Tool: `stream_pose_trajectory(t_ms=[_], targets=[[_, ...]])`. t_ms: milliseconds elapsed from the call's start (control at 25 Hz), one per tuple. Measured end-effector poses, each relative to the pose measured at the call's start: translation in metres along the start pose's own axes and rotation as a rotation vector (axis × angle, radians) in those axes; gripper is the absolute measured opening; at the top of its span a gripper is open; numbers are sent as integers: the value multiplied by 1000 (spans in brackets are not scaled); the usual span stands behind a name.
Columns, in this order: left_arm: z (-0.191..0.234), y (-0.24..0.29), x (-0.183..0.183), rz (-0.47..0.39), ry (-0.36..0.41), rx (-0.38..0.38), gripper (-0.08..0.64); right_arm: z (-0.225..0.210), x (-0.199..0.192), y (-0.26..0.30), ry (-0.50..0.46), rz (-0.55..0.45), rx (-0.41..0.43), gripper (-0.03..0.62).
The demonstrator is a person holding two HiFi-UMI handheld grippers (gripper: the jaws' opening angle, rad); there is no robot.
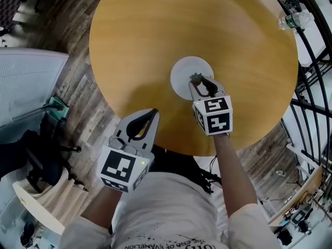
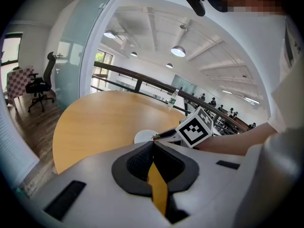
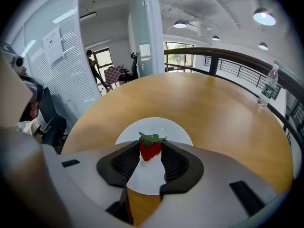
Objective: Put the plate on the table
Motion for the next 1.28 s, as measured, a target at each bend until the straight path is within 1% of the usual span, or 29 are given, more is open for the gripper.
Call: stream_pose_trajectory(t_ms=[360, 1280], targets=[[6, 1, -4, 14, -12, -2, 21, -2, -1, 12, -9, 34, -18, 155], [13, 2, -6, 17, -26, 5, 23, -3, -2, 24, -2, 58, -36, 155]])
Point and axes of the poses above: the fingertips, and each gripper's own axes: y forward along the fingers, z to its left, x out of its top, the point moved 5 cm from there along -y, backward along the fingers, and after that the axes turned 11 degrees about z, right-handed, at the moved point
